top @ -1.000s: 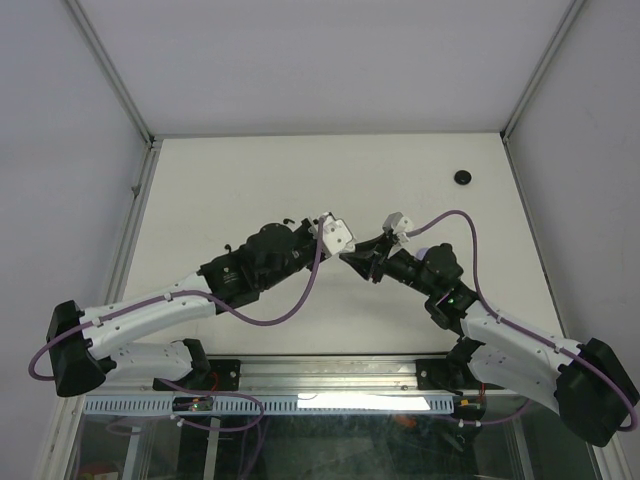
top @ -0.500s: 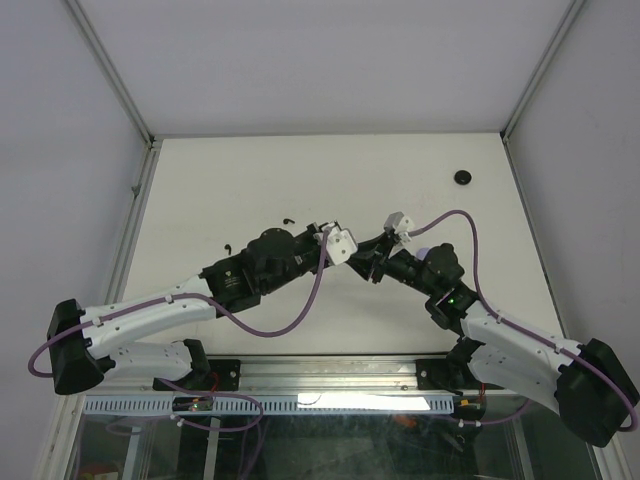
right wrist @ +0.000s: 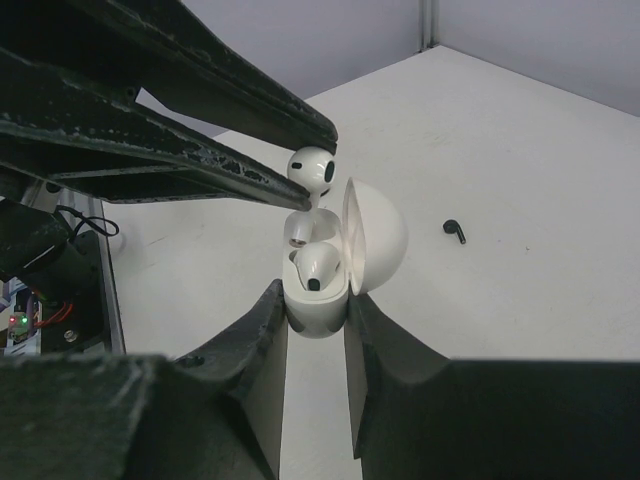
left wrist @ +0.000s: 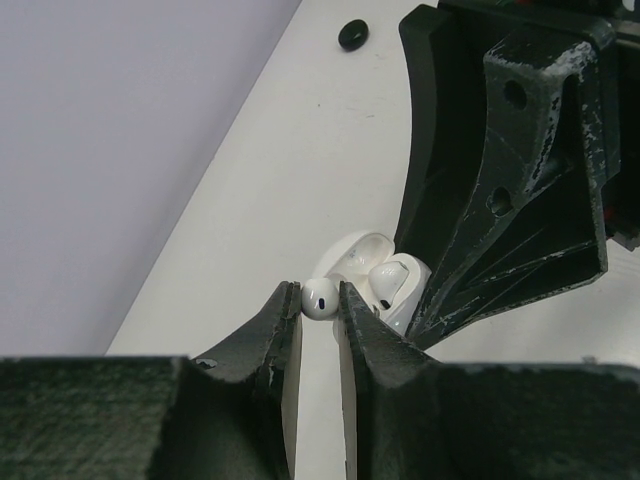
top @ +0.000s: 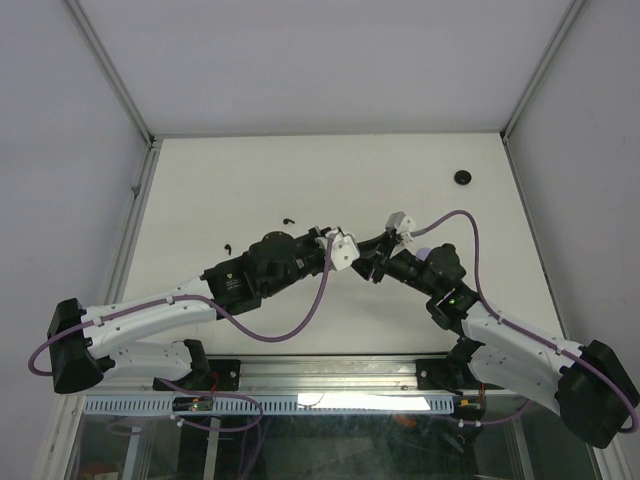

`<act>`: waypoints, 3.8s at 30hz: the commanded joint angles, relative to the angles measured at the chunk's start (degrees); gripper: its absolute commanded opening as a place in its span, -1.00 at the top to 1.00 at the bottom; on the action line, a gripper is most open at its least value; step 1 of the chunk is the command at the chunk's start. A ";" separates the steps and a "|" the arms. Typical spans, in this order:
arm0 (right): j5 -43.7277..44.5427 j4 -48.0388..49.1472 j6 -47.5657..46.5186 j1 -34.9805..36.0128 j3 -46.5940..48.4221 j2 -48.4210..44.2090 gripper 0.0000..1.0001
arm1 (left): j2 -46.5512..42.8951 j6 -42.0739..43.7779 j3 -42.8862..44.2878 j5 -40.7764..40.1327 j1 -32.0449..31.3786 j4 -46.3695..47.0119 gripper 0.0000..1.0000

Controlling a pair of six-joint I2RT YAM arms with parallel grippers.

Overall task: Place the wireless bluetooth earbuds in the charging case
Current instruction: Place the earbud in the charging case.

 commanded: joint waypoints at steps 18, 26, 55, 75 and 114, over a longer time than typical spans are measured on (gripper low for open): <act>-1.18 4.60 0.58 0.13 2.53 -1.33 1.00 | -0.30 2.62 1.37 1.43 -3.06 -0.08 0.64; -1.18 4.77 0.58 0.10 2.68 -1.22 1.00 | -0.41 0.74 1.32 1.78 -3.24 -1.46 0.62; -0.43 3.97 0.92 0.10 3.24 -1.32 1.00 | -1.14 -6.74 2.61 0.86 -3.23 -7.21 0.38; 1.83 4.21 0.64 0.14 2.29 -1.30 1.00 | -4.78 -24.41 6.01 -10.85 -2.90 -7.01 -0.29; 3.10 4.67 1.19 0.10 1.50 -2.71 1.00 | -2.23 -37.94 5.60 -16.17 1.33 -11.44 -0.49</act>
